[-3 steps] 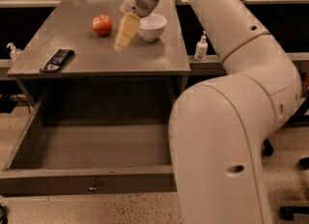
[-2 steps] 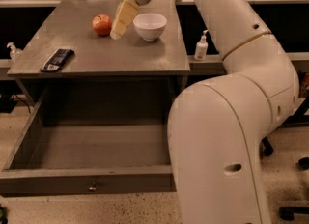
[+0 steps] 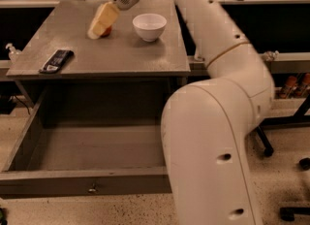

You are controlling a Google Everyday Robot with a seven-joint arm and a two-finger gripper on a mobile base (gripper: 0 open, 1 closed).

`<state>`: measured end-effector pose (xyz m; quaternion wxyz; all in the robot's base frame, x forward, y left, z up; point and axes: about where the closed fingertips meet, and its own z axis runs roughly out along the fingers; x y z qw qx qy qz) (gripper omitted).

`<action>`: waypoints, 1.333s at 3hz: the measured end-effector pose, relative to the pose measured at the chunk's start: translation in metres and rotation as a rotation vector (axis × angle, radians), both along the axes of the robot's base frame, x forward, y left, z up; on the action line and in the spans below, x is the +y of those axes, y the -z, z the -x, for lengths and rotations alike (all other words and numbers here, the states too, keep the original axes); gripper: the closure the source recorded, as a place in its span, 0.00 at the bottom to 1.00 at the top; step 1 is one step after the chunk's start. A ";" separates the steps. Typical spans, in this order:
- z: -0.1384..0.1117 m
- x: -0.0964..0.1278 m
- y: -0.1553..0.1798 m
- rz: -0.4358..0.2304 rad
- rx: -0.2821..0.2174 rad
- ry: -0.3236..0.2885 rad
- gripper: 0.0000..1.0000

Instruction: Place rxbar blueberry into top drawer

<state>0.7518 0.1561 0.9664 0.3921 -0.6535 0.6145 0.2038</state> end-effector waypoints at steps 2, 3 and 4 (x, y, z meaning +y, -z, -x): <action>-0.005 0.129 0.015 -0.260 0.005 -0.103 0.00; 0.000 0.157 0.050 -0.208 0.054 -0.108 0.00; -0.001 0.168 0.078 -0.144 0.101 -0.052 0.00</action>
Offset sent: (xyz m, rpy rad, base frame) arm -0.0022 0.1778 -0.0308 0.2891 -0.0015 0.1361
